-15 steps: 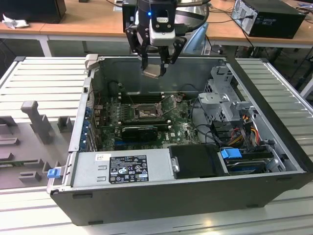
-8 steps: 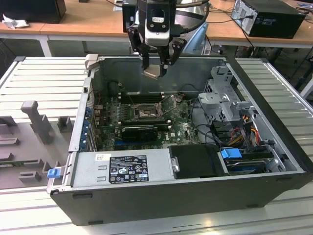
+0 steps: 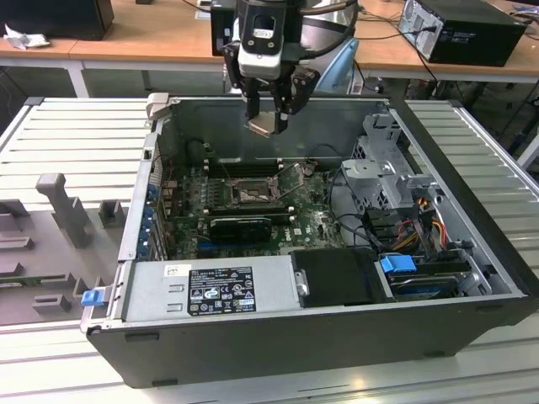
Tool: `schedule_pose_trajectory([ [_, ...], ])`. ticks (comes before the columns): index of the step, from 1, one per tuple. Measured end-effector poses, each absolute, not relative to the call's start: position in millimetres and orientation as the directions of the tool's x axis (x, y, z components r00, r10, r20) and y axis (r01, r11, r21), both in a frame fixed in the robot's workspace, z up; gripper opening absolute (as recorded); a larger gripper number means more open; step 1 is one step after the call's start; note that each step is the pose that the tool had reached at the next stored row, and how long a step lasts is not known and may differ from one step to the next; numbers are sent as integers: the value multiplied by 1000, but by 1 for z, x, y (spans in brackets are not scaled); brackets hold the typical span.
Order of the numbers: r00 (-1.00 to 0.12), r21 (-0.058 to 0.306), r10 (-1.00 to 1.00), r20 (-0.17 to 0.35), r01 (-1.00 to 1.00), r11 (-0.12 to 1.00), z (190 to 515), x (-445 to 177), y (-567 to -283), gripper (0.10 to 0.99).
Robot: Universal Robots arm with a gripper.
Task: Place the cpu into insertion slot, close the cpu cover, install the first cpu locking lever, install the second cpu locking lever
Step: 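Place the cpu into insertion slot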
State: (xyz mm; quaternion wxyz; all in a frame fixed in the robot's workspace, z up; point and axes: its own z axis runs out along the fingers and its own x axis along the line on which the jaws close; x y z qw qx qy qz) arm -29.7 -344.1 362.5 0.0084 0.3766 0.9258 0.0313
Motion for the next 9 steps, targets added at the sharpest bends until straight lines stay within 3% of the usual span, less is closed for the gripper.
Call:
schedule_pose_trajectory([
  [9,-624,62,782,5,780,622,362,-30,-344,529],
])
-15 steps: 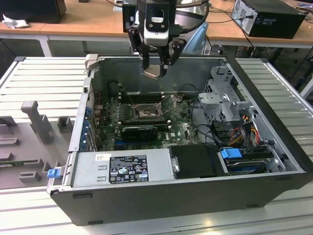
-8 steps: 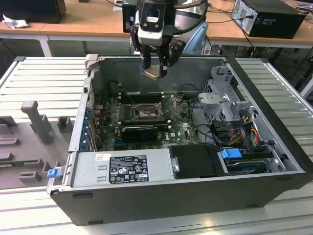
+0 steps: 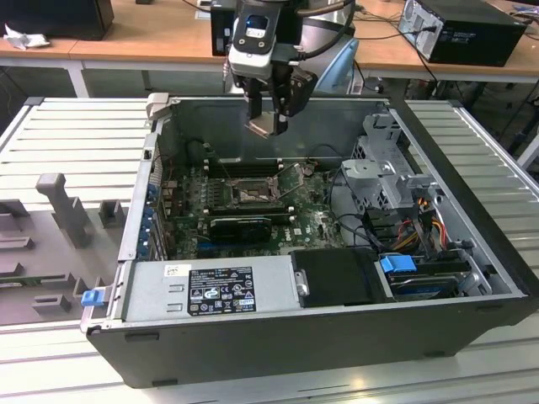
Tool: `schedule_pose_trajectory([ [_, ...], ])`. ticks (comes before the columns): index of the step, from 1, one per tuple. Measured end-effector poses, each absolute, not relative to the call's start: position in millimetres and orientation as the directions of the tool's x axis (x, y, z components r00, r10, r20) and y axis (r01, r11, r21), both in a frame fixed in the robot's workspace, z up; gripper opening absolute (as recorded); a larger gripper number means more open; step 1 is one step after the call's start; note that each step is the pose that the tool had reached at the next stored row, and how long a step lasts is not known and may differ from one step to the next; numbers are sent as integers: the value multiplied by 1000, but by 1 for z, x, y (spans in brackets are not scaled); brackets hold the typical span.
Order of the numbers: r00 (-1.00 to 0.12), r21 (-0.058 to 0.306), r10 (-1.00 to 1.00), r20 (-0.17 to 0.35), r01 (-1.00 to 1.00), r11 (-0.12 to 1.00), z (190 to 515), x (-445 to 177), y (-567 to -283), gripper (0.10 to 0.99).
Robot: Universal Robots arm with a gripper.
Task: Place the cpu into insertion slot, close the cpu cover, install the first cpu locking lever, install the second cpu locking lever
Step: 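Place the cpu into insertion slot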
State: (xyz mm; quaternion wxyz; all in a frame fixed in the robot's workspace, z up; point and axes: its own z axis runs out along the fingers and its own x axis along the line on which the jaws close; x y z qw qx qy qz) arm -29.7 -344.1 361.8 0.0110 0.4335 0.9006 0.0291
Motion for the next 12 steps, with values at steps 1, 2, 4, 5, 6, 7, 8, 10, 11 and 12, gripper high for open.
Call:
schedule_pose_trajectory([
  [1,-614,62,789,5,788,613,362,-30,-344,529],
  [2,-601,62,799,5,798,600,362,-30,-344,529],
  [4,-574,61,819,5,818,572,361,-30,-344,529],
  [5,-555,61,832,4,830,554,361,-30,-344,529],
  [6,-538,61,843,4,841,537,361,-30,-344,529],
  [7,-520,61,854,4,853,519,361,-30,-344,529],
  [8,-505,61,863,4,861,504,361,-30,-344,529],
  [10,-482,61,876,4,875,481,361,-30,-344,529],
  [11,-462,61,887,3,885,461,361,-30,-344,529],
  [12,-438,61,899,3,897,437,361,-30,-344,529],
])
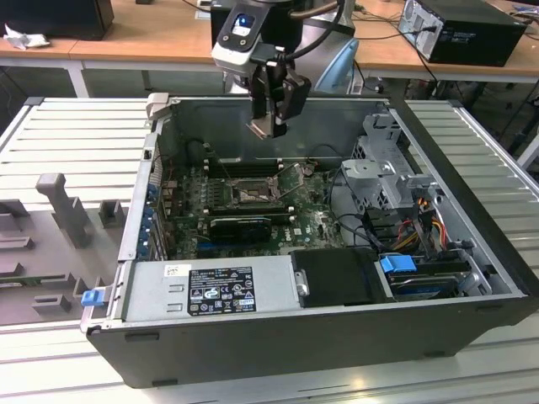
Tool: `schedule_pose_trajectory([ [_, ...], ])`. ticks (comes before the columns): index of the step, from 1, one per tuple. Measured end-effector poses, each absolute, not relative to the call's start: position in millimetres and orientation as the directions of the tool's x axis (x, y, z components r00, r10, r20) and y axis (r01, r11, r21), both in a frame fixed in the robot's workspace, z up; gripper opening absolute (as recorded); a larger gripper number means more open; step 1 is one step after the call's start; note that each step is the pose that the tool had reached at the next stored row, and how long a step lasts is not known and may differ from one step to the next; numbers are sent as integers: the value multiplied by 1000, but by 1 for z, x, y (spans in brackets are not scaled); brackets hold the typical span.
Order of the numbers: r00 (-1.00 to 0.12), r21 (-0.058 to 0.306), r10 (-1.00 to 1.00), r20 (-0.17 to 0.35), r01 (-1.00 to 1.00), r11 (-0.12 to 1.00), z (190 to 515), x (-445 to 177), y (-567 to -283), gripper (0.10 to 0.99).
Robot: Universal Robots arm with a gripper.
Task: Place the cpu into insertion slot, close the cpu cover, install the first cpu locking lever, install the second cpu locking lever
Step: 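Place the cpu into insertion slot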
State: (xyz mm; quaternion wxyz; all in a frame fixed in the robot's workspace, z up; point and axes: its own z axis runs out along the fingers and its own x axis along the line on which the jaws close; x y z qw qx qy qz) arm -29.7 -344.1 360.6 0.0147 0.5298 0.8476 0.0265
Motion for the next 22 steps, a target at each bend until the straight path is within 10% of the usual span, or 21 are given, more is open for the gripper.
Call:
schedule_pose_trajectory([
  [22,-98,58,995,2,994,97,349,-30,-344,529],
])
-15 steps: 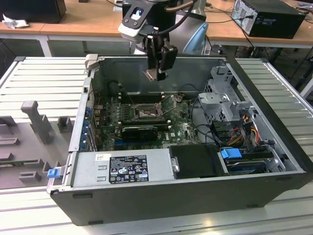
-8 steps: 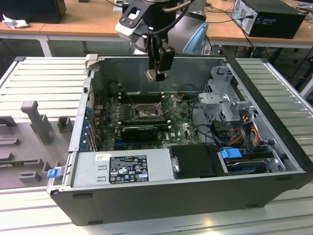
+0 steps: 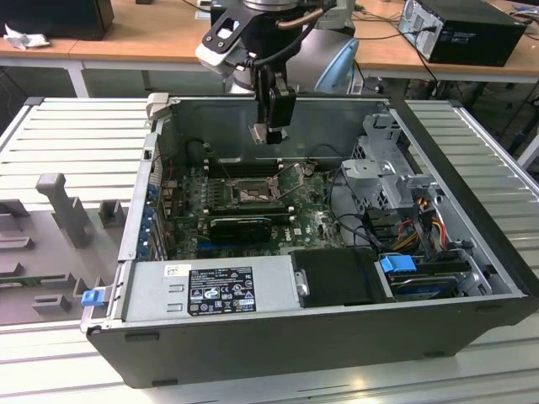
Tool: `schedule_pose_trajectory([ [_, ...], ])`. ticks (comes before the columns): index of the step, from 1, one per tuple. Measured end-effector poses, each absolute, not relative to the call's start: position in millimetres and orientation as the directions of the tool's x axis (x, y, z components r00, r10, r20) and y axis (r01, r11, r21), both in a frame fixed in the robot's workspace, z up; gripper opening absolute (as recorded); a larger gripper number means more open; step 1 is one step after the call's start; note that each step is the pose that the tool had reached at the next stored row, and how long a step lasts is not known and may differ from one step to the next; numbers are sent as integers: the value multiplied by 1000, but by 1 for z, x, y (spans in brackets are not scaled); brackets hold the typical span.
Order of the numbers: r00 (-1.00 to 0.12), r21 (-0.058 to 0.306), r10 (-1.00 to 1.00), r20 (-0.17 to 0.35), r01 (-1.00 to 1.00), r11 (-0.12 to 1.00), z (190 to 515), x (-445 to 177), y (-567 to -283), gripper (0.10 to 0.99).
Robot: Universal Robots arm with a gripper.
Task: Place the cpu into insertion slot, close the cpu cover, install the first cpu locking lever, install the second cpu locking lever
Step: 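Place the cpu into insertion slot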
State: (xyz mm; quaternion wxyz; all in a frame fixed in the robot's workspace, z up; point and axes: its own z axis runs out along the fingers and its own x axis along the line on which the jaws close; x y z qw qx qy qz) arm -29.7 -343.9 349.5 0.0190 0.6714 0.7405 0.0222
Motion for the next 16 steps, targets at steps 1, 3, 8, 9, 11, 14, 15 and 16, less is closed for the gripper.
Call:
schedule_pose_trajectory([
  [1,-82,59,997,2,995,81,349,-30,-344,529],
  [3,-48,59,999,2,997,47,347,-30,-344,529],
  [8,-23,58,1000,2,998,23,345,-30,-344,529],
  [9,-22,57,1000,2,998,22,344,-30,-344,529],
  [11,-22,56,1000,2,998,22,340,-30,-344,529],
  [14,-22,54,1000,1,998,22,330,-30,-344,529],
  [15,-22,54,1000,1,998,22,326,-30,-344,529],
  [16,-22,54,1000,1,998,22,324,-30,-344,529],
])
